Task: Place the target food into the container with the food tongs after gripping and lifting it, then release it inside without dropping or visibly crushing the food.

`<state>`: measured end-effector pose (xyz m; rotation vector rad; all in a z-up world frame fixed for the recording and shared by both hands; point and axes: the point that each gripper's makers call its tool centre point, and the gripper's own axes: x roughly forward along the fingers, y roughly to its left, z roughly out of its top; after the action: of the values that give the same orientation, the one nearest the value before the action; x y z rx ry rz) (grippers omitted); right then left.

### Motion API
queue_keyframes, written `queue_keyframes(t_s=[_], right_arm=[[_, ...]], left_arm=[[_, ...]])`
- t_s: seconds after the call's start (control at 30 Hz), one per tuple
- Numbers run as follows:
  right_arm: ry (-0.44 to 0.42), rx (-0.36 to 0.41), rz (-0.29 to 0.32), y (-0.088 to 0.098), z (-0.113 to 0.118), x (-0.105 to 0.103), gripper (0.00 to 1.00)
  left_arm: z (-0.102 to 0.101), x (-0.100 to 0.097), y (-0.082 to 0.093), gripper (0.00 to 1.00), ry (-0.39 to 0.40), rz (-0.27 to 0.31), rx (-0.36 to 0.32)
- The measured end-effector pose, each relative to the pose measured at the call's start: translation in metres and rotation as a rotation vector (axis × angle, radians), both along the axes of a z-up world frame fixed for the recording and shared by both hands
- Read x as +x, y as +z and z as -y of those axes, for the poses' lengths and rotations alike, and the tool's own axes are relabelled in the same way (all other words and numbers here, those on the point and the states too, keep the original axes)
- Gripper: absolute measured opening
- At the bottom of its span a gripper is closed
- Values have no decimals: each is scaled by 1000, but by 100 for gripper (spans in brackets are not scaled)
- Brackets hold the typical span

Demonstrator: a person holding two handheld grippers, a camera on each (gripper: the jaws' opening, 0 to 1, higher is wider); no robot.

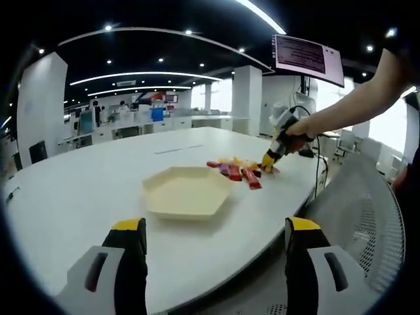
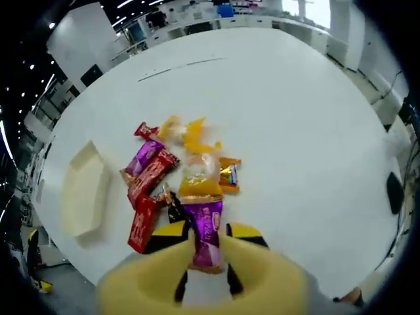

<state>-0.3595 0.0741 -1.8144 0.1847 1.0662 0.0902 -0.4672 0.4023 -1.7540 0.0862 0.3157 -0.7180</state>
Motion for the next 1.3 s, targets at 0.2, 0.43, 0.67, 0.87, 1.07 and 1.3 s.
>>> queue_keyframes(t_s=[0.2, 0.43, 0.67, 0.87, 1.07, 1.3], right_arm=[[43, 12, 28, 29, -16, 7, 22], [134, 31, 53, 59, -53, 13, 22], [201, 27, 58, 77, -84, 21, 22], [275, 37, 68, 84, -120, 40, 22], [353, 52, 67, 88, -161, 52, 22], [429, 64, 75, 94, -204, 62, 22]], left_arm=[[0, 0, 0, 83, 0, -1, 0], [1, -1, -1, 82, -6, -9, 2], [-1, 0, 1, 85, 9, 15, 6], [-3, 2, 2, 85, 22, 25, 7], [-6, 4, 6, 87, 41, 50, 8], [-5, 5, 6, 96, 41, 51, 7]])
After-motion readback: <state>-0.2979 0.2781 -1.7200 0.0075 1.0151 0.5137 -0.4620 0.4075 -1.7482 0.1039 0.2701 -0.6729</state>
